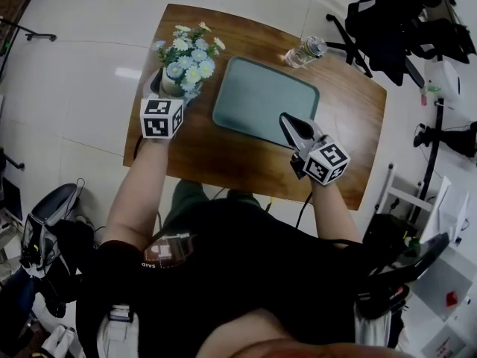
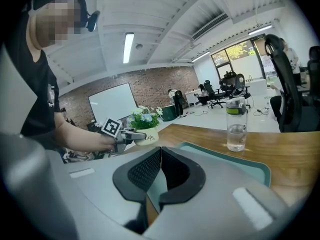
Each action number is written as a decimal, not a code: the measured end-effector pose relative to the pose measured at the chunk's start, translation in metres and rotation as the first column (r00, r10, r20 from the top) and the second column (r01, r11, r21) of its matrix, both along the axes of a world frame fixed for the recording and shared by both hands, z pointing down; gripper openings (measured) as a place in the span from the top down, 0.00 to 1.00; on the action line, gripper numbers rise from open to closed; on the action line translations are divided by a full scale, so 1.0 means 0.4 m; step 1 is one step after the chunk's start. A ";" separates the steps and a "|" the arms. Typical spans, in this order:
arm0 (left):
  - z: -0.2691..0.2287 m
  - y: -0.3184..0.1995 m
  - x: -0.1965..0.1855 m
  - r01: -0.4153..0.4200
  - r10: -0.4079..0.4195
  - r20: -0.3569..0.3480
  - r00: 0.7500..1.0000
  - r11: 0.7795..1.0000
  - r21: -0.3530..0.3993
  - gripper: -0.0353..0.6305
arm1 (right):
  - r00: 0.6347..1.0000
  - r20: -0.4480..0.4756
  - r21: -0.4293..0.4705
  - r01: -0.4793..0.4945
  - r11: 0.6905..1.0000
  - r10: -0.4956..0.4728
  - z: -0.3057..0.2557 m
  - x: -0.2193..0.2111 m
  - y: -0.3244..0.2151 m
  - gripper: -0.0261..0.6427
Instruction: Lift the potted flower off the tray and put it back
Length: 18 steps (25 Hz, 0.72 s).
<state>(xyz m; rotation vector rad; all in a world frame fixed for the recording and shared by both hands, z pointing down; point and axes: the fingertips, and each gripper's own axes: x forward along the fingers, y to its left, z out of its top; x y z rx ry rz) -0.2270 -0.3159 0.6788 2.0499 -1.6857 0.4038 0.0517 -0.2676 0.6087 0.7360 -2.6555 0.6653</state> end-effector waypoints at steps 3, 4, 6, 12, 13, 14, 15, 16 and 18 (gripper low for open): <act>0.053 0.008 -0.059 0.003 -0.002 0.036 0.999 1.000 -0.027 0.20 | 1.000 -0.009 -0.006 0.012 1.000 -0.012 0.010 -0.042 -0.002 0.94; 0.080 0.015 -0.073 -0.001 0.003 0.045 0.999 0.999 -0.049 0.20 | 1.000 -0.012 -0.009 0.015 1.000 -0.015 0.014 -0.054 -0.001 0.94; 0.141 0.034 -0.090 -0.013 0.017 0.042 0.999 0.995 -0.103 0.20 | 1.000 -0.022 -0.014 0.019 1.000 -0.019 0.025 -0.076 0.004 0.94; 0.171 0.071 -0.122 -0.006 0.010 0.023 1.000 0.987 -0.160 0.20 | 0.998 -0.028 -0.039 0.050 0.998 -0.051 0.047 -0.140 0.039 0.94; 0.167 0.071 -0.112 -0.005 0.009 0.023 1.000 0.986 -0.168 0.20 | 0.998 -0.029 -0.037 0.051 0.998 -0.052 0.040 -0.134 0.042 0.94; 0.166 0.070 -0.100 -0.005 0.009 0.020 1.000 0.984 -0.178 0.20 | 0.998 -0.030 -0.033 0.050 0.998 -0.051 0.033 -0.126 0.043 0.94; 0.167 0.067 -0.088 -0.007 0.009 0.011 1.000 0.982 -0.187 0.20 | 0.998 -0.031 -0.029 0.048 0.998 -0.049 0.028 -0.118 0.043 0.94; 0.169 0.064 -0.079 -0.009 0.009 -0.003 1.000 0.980 -0.196 0.20 | 0.998 -0.032 -0.026 0.045 0.999 -0.046 0.024 -0.111 0.041 0.94; 0.167 0.060 -0.070 -0.012 0.005 -0.036 0.999 0.977 -0.211 0.20 | 0.999 -0.032 -0.019 0.037 0.999 -0.038 0.014 -0.099 0.037 0.94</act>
